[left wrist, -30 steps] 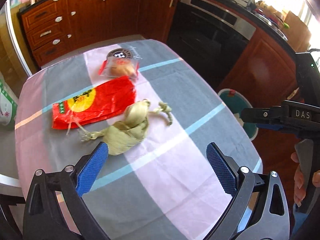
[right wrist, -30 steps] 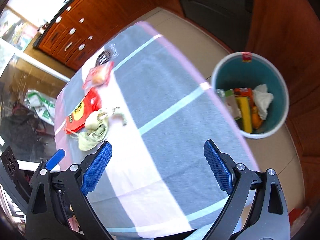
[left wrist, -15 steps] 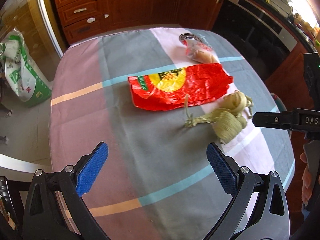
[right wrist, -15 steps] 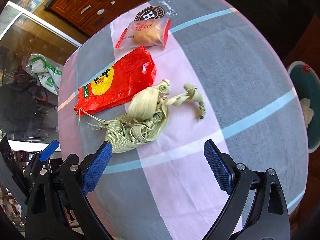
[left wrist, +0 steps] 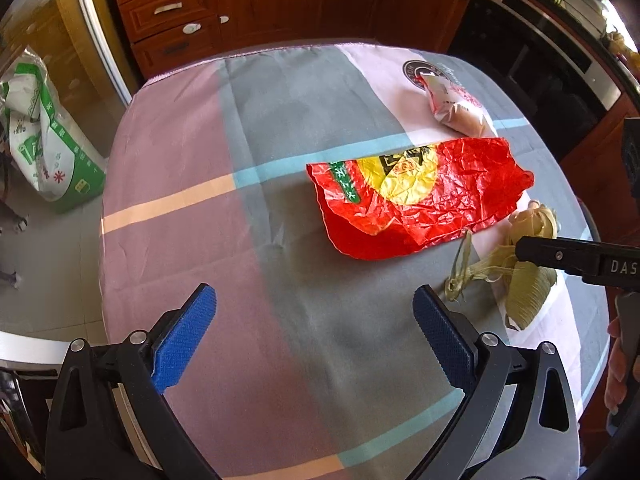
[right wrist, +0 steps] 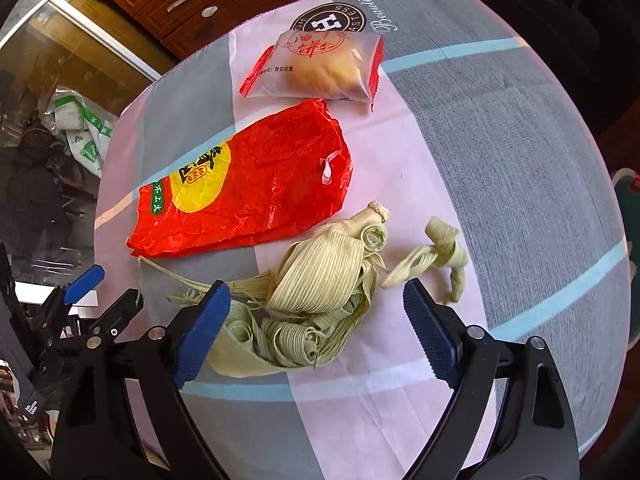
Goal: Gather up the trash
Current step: 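Grasp the green husk bundle with the right tool while the left tool grasps the red wrapper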
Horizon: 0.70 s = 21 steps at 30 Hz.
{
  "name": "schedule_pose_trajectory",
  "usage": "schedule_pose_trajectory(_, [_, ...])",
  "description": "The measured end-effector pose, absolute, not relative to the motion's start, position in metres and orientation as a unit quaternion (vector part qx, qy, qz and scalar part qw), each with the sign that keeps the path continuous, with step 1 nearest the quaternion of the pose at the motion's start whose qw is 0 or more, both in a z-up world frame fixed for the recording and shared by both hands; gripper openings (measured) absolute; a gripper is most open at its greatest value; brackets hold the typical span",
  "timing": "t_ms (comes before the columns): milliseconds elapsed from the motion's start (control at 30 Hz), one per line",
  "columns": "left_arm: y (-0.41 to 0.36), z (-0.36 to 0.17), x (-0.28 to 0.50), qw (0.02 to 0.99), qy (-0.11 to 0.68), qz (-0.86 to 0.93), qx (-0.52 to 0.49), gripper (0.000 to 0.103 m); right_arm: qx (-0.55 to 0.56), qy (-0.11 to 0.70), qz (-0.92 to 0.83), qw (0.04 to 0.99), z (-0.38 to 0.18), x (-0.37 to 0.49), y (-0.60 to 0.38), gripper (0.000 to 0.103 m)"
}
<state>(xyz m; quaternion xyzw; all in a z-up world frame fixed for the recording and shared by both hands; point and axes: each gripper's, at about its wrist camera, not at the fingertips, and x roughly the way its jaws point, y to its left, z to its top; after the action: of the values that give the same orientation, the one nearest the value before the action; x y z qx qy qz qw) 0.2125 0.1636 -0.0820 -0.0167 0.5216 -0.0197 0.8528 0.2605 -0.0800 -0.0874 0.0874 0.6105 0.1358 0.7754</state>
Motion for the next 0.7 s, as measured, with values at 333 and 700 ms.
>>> schedule_pose_trajectory(333, [0.147,-0.091,0.237,0.849,0.527,-0.038,0.023,0.099,0.055,0.594,0.121,0.793,-0.092,0.266,-0.091,0.038])
schedule_pose_trajectory(700, [0.101,-0.1,0.256,0.847,0.518,-0.07,0.098,0.099,0.097,0.595,0.101,0.791,-0.086,0.264,-0.142,0.039])
